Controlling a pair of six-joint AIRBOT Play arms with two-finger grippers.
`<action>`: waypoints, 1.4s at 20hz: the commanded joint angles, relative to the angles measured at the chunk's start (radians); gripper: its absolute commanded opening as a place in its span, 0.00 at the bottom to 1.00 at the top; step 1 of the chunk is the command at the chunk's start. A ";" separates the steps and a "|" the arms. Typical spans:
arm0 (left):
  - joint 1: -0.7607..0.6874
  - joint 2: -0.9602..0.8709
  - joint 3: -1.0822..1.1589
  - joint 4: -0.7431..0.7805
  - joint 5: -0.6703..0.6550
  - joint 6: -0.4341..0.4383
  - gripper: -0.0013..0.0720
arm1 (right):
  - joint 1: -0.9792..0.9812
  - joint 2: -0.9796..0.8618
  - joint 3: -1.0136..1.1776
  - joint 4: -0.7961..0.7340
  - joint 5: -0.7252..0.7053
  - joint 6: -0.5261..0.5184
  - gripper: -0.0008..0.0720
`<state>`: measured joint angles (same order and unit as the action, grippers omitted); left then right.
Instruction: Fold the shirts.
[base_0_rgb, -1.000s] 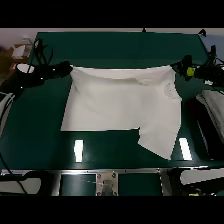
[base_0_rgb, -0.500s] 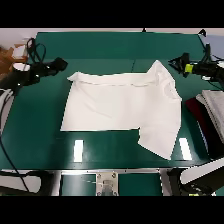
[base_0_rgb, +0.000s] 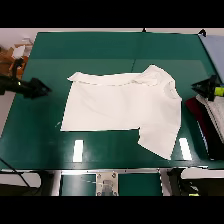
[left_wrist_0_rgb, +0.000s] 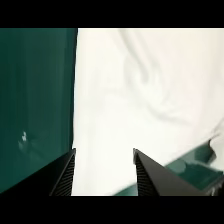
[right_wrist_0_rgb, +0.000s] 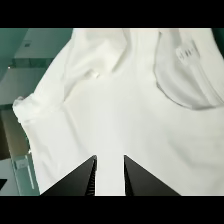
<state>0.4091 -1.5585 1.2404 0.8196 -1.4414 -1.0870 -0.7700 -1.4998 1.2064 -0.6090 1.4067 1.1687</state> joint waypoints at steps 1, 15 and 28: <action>0.021 0.001 -0.212 0.051 -0.072 0.016 0.62 | -0.105 0.087 -0.140 -0.031 0.016 -0.045 0.30; -0.174 -0.004 -0.396 -0.006 0.046 0.049 0.59 | -0.086 0.092 -0.203 -0.028 0.020 -0.055 0.30; -0.175 -0.005 -0.314 0.268 0.146 -0.115 0.59 | -0.086 0.092 -0.203 -0.028 -0.019 -0.071 0.30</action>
<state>0.2348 -1.5600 0.9932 1.1271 -1.4166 -1.1976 -0.8566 -1.4078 1.0035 -0.6380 1.4036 1.1080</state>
